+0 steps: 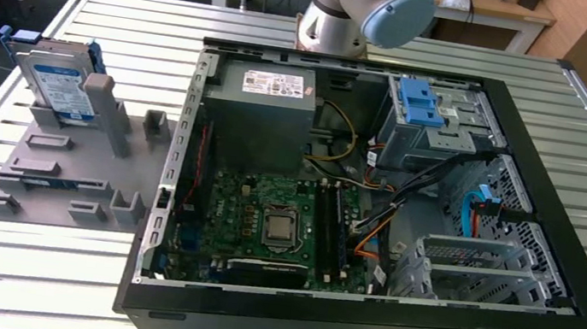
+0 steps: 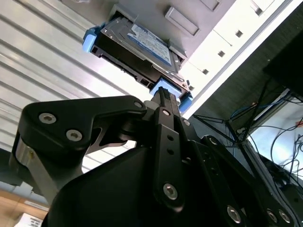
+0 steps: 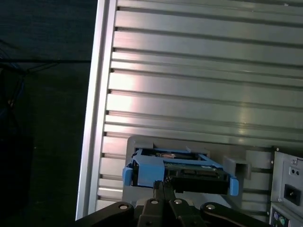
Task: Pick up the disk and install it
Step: 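Pick up the disk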
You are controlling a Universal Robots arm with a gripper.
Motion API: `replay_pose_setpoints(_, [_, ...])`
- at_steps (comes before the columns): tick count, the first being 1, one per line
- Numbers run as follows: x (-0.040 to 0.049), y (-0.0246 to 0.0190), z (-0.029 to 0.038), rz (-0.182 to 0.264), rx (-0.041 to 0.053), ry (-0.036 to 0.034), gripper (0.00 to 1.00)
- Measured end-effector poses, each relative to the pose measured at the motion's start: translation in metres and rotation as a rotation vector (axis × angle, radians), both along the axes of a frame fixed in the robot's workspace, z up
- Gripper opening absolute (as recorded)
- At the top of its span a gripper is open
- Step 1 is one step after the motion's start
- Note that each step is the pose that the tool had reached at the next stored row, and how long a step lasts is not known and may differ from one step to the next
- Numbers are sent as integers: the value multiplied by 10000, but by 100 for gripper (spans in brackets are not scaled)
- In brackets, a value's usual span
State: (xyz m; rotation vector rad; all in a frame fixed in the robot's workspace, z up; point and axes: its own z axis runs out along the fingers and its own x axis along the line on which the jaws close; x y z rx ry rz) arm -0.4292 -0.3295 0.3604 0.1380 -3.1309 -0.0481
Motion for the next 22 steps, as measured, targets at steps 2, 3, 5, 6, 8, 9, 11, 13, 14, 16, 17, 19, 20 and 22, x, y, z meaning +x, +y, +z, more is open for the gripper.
replay_pose_setpoints(2, [0,0,0,198,0,-1,11])
replay_pose_setpoints(3, [0,0,-1,299,1,-1,11])
replay_pose_setpoints(5, [0,0,0,504,0,0,11])
replay_pose_setpoints(6, [0,0,0,603,0,-1,11])
replay_pose_setpoints(8, [0,0,-1,802,0,-1,11])
replay_pose_setpoints(9, [0,0,-1,892,0,-1,11])
replay_pose_setpoints(11, [0,0,-1,1109,0,0,11])
replay_pose_setpoints(13, [0,0,-2,1364,0,-1,11])
replay_pose_setpoints(14, [0,0,-2,1515,0,-1,11])
replay_pose_setpoints(16, [-1,0,-2,1853,1,1,11])
replay_pose_setpoints(17, [-1,-1,-2,1994,0,2,11])
replay_pose_setpoints(19, [-1,-1,-3,2265,0,1,11])
replay_pose_setpoints(20, [-2,-1,-3,2400,0,1,11])
replay_pose_setpoints(22, [-2,-1,-5,2668,1,-1,11])
